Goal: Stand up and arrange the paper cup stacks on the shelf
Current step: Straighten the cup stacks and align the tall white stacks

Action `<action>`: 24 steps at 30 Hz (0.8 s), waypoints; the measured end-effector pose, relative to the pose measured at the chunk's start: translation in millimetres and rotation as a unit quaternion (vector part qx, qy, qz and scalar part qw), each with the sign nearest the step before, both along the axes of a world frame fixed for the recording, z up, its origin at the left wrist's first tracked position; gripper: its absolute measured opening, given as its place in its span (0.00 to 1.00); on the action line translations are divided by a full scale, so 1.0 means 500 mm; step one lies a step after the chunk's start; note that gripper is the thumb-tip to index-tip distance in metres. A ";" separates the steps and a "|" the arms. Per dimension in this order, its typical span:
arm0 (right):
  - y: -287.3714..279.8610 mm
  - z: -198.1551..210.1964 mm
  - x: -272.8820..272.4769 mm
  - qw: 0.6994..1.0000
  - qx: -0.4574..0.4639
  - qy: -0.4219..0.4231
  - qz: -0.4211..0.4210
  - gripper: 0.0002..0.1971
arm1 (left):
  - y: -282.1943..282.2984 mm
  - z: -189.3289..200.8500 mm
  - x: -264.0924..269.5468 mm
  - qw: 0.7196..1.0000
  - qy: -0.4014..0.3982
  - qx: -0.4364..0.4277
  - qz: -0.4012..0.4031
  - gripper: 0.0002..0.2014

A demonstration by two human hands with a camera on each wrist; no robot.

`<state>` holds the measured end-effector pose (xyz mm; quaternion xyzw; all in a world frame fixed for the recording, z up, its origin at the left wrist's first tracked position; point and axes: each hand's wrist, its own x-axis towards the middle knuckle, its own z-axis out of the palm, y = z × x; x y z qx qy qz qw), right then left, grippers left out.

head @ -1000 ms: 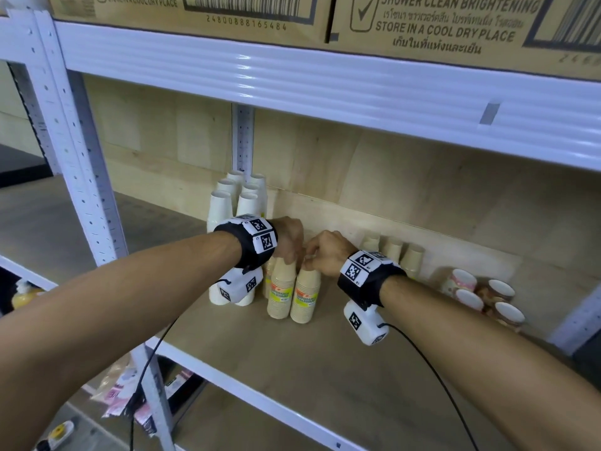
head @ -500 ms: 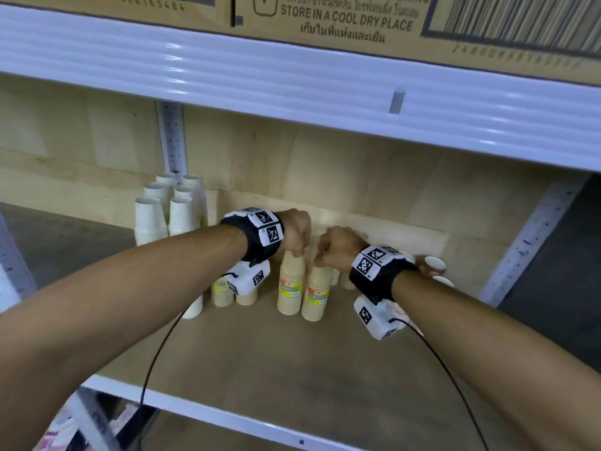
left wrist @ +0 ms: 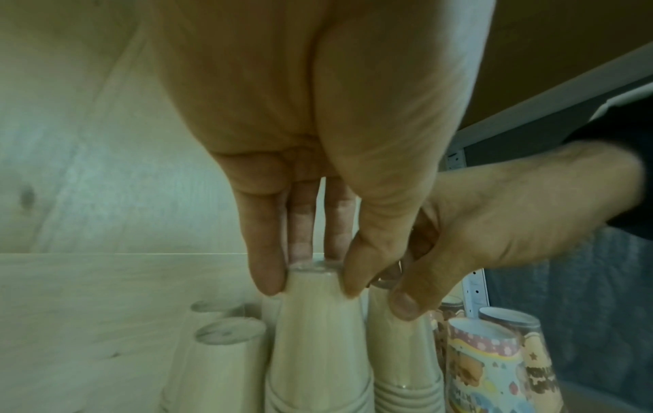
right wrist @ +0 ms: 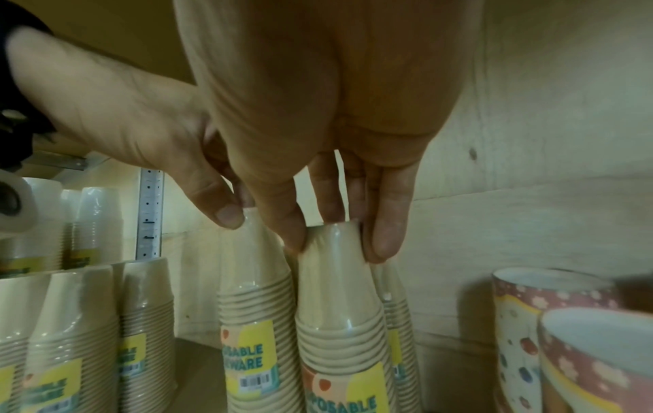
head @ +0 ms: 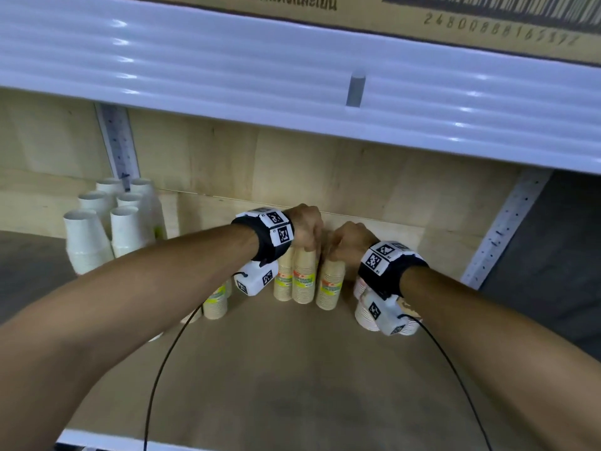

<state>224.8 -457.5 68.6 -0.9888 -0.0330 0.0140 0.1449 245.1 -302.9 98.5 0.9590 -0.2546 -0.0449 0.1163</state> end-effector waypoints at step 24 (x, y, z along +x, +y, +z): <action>-0.014 -0.035 0.052 1.000 -0.020 0.002 0.020 0.10 | -0.036 -0.064 0.056 0.999 -0.017 0.011 -0.035 0.10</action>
